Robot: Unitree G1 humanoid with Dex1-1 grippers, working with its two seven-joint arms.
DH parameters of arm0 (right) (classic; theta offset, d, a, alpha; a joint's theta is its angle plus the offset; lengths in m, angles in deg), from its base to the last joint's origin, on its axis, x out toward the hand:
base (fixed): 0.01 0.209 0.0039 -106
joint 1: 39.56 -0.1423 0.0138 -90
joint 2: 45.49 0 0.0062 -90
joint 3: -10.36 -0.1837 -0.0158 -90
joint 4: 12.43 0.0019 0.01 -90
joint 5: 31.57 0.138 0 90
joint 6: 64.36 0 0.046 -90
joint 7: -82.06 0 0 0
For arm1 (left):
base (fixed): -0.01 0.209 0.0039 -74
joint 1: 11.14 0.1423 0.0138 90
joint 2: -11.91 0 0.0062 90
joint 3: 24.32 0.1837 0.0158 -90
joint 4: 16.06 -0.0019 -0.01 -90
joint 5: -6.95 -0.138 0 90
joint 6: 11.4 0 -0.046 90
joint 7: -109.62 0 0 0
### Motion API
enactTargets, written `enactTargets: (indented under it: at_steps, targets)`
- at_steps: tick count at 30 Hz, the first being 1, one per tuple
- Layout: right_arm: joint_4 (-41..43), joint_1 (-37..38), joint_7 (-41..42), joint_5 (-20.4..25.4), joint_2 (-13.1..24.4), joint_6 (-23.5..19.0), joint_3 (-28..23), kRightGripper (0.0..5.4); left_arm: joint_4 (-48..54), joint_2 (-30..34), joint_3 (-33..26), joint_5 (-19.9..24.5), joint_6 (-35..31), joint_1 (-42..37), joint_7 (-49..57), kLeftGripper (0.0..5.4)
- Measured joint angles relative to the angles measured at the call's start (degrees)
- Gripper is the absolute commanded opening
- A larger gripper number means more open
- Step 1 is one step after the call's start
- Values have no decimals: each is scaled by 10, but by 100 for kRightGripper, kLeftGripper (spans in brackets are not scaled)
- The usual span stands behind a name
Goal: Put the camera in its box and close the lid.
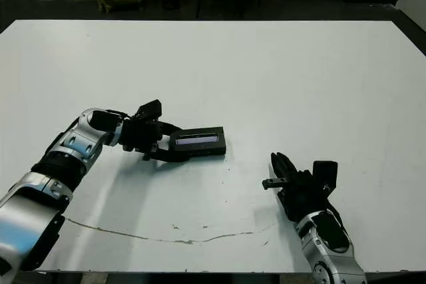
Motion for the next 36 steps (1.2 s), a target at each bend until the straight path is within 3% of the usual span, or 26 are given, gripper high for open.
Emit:
enactTargets:
  at_steps: [5, 12, 16, 22, 26, 31, 36]
  targets:
    - [3, 0, -5, -1, 0, -4, 0, 0, 14, 3, 4, 0, 9, 2, 6, 539]
    - [5, 0, -4, 7, 0, -7, 0, 0, 27, 6, 9, 4, 11, 4, -13, 539]
    - [-15, -1, 10, -3, 0, 31, 1, 0, 27, 9, 8, 11, 10, 4, -38, 539]
    - [-10, -2, 7, -1, 0, 23, 1, 0, 31, 21, -6, 34, 22, 9, -98, 539]
    - [-10, -4, 7, 0, 0, 22, 1, 0, 129, 49, -62, 90, -27, 53, -86, 539]
    - [-16, -9, 11, 0, -1, 22, 0, 0, 327, 72, -180, 172, -104, 163, 41, 539]
    - [-19, -10, 12, 2, -10, 28, 0, 0, 515, 60, -263, 187, -136, 290, 226, 517]
